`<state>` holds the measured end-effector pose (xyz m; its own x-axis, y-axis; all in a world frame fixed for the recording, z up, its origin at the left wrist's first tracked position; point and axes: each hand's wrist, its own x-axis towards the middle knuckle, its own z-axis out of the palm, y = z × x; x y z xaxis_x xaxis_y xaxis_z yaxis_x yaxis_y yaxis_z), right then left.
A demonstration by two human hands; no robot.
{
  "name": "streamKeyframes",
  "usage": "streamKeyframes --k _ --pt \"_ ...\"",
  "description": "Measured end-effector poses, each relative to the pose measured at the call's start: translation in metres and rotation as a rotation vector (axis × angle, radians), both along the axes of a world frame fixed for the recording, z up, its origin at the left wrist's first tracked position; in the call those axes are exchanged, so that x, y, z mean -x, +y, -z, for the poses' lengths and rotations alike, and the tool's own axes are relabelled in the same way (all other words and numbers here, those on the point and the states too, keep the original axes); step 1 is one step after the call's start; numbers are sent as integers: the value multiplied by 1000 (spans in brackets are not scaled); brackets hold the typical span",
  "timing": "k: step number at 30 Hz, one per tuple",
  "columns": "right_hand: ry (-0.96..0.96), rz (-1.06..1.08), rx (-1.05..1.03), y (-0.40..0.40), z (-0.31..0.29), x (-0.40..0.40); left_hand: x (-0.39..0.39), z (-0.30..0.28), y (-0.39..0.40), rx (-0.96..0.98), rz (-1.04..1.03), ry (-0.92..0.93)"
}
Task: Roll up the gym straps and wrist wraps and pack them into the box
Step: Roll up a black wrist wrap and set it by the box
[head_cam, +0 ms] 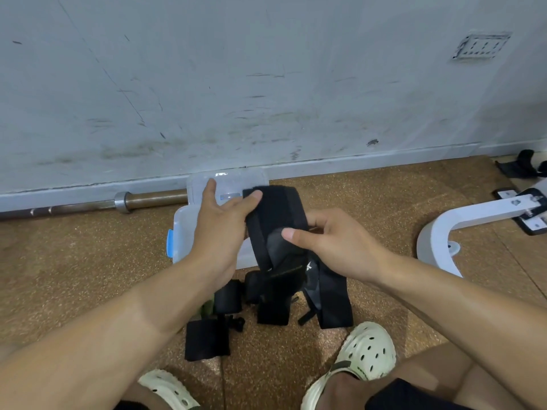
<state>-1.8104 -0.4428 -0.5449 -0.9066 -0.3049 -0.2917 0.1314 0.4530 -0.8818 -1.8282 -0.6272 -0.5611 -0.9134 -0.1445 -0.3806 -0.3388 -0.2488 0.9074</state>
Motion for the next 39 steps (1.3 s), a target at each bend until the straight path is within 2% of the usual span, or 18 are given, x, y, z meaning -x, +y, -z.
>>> streamKeyframes --k 3,5,7,9,11,13,15,18,21,24,28,32,34,39 --pt "-94 -162 -110 -1 8 -2 7 -3 -6 -57 -52 -27" --pt "-158 -270 -253 0 12 0 7 -3 -9 -27 -31 -59" --pt "-139 -356 -403 9 10 9 5 -3 -11 21 29 -69" --pt "4 -267 -531 21 -3 21 2 -6 -10 65 160 -40" --pt "167 -61 -550 31 -16 33 0 -9 -8 114 295 24" --pt "254 106 -430 41 -22 43 -1 -10 -7 166 377 102" --pt "269 103 -322 46 -22 49 -1 -10 -8 192 440 145" --pt "211 -107 -233 40 -25 48 -2 -7 -8 132 474 159" --pt "55 -301 -207 30 -20 42 -1 -6 -10 63 457 151" --pt "-17 -391 -185 26 -10 36 1 -5 -14 34 447 150" --pt "-79 -306 -29 25 -10 37 3 -6 -16 28 407 129" --pt "-189 -178 250 27 -20 34 4 -5 -14 267 369 124" --pt "-176 -106 298 25 -19 33 1 -6 -11 371 356 168" --pt "-222 1 381 22 -14 33 -13 -7 -4 397 489 336"
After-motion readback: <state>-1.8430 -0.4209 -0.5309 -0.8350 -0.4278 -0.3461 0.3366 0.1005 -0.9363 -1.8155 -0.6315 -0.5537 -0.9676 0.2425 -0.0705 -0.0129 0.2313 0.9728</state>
